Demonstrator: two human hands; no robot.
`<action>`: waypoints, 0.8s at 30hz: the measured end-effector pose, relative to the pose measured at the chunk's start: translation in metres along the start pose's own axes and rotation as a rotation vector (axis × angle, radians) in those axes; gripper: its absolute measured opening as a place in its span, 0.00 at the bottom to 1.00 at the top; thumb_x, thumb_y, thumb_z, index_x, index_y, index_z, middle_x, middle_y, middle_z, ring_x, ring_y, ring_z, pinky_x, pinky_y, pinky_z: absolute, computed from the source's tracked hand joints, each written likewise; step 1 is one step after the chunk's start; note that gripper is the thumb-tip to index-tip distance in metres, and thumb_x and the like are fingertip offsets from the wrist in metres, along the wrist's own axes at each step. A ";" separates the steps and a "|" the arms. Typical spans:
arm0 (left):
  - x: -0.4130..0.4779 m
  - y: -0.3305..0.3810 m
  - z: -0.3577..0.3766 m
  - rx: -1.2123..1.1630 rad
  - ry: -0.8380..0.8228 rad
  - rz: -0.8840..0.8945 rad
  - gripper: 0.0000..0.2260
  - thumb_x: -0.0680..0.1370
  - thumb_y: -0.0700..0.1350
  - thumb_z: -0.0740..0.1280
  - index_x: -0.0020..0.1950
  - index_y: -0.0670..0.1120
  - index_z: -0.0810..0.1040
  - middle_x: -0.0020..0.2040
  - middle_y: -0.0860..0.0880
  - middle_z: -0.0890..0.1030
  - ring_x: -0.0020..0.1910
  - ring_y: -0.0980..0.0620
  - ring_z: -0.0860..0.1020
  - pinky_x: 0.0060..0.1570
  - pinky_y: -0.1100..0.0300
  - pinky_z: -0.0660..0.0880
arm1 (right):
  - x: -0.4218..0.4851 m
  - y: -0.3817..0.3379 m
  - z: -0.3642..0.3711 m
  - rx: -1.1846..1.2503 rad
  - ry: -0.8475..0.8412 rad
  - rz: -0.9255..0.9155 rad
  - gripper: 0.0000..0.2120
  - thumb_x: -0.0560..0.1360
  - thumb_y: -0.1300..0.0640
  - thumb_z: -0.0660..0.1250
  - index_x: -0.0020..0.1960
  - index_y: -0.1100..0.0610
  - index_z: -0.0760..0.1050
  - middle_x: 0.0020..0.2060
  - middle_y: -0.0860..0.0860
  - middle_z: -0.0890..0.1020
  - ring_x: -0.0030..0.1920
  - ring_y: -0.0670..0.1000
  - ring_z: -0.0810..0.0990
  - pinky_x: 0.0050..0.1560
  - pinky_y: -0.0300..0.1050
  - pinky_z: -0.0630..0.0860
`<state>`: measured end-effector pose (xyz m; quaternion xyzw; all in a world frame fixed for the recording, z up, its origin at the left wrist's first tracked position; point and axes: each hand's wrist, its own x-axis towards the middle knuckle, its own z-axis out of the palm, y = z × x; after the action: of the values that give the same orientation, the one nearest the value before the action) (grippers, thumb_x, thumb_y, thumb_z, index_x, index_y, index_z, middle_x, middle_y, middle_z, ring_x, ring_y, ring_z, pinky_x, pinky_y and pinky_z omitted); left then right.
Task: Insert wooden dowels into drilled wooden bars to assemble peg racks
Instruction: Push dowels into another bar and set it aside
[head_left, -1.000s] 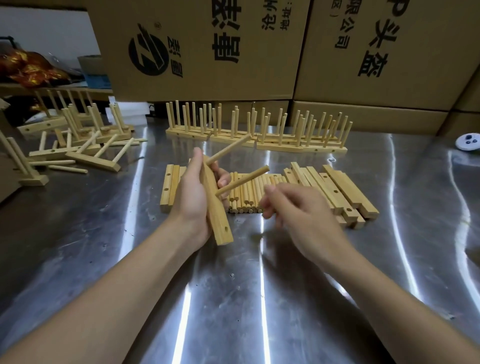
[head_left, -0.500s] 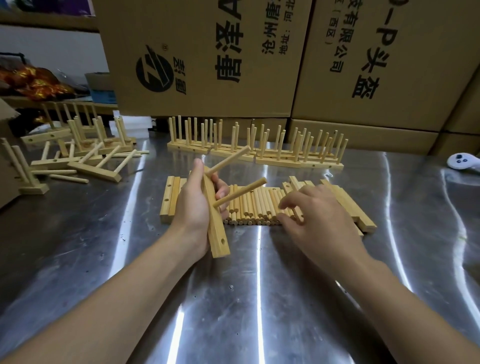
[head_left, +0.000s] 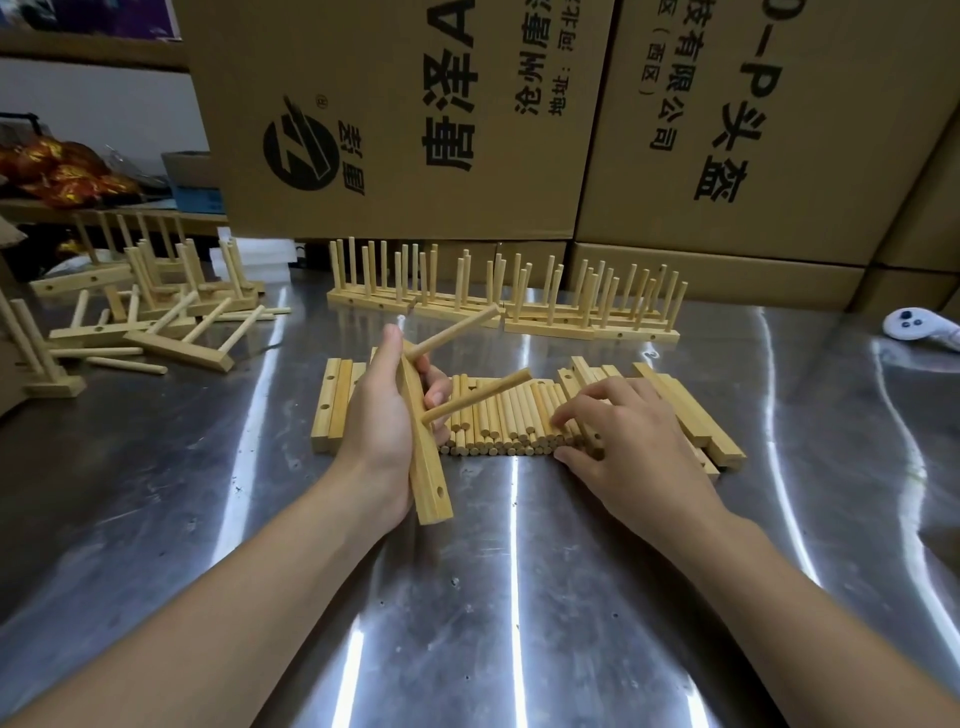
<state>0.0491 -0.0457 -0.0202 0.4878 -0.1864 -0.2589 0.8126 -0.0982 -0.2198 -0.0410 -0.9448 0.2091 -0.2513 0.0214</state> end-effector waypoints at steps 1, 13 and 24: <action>-0.001 0.000 0.000 -0.003 0.002 -0.002 0.22 0.87 0.63 0.55 0.43 0.49 0.72 0.31 0.50 0.69 0.27 0.54 0.66 0.26 0.62 0.64 | 0.000 -0.001 0.000 -0.002 -0.002 -0.003 0.15 0.77 0.46 0.77 0.62 0.42 0.82 0.59 0.42 0.77 0.65 0.48 0.69 0.64 0.47 0.69; 0.000 -0.003 0.002 0.028 0.026 0.009 0.21 0.87 0.62 0.55 0.44 0.49 0.72 0.31 0.50 0.69 0.28 0.54 0.66 0.28 0.61 0.65 | 0.000 -0.003 -0.003 0.019 0.034 -0.047 0.09 0.78 0.49 0.76 0.57 0.48 0.84 0.56 0.43 0.80 0.61 0.49 0.73 0.61 0.48 0.72; 0.004 -0.005 -0.002 -0.104 0.050 -0.050 0.22 0.86 0.63 0.56 0.41 0.50 0.73 0.31 0.51 0.69 0.27 0.54 0.66 0.28 0.61 0.63 | 0.005 -0.014 -0.023 0.962 0.308 0.304 0.08 0.85 0.54 0.65 0.51 0.49 0.82 0.45 0.46 0.86 0.46 0.48 0.86 0.45 0.42 0.76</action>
<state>0.0528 -0.0486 -0.0257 0.4556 -0.1398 -0.2763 0.8346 -0.1001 -0.2078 -0.0165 -0.7393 0.2056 -0.4490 0.4577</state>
